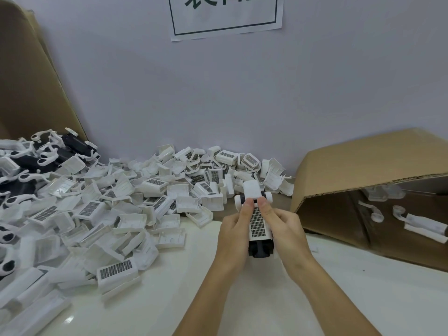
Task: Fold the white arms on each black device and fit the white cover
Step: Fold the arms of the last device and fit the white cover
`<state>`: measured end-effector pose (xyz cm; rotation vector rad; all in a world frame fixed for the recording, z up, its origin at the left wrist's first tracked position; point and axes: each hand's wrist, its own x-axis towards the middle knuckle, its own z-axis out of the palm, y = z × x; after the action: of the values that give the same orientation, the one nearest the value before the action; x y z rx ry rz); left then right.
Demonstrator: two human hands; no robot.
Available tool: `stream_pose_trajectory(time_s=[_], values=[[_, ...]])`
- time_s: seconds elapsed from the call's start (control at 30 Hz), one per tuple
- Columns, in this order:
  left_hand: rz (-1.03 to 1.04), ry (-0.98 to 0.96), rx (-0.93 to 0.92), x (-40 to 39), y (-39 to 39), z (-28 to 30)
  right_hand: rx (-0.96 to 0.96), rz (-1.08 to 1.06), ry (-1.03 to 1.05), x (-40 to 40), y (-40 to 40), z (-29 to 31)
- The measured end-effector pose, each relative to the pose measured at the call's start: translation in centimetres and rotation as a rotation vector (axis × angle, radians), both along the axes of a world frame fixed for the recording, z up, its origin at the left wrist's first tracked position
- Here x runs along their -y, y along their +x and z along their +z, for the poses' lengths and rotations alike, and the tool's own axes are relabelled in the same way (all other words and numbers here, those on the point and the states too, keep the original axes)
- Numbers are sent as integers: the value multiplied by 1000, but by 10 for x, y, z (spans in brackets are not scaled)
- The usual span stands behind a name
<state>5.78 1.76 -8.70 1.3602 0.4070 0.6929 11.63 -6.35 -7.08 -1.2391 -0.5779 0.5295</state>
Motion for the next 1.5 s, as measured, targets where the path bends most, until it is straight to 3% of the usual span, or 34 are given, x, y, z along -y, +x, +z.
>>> stream_pose_trajectory(time_s=[0.7,0.83,1.07,1.3,1.5], values=[[-16,19,-67,2,0,-6,-154,-105,13,-5,-1,-19],[-41,-64,-84,-3,1,-9,-167,-63,30,-4,-1,-22],[-74,-150,-81,-10,-6,-10,-33,-37,54,-3,1,-28],[-94,-17,-125,-8,-5,-12,129,-131,-31,-5,2,-32],[-67,-93,-61,-5,-5,-7,113,-149,-9,-7,0,-36]])
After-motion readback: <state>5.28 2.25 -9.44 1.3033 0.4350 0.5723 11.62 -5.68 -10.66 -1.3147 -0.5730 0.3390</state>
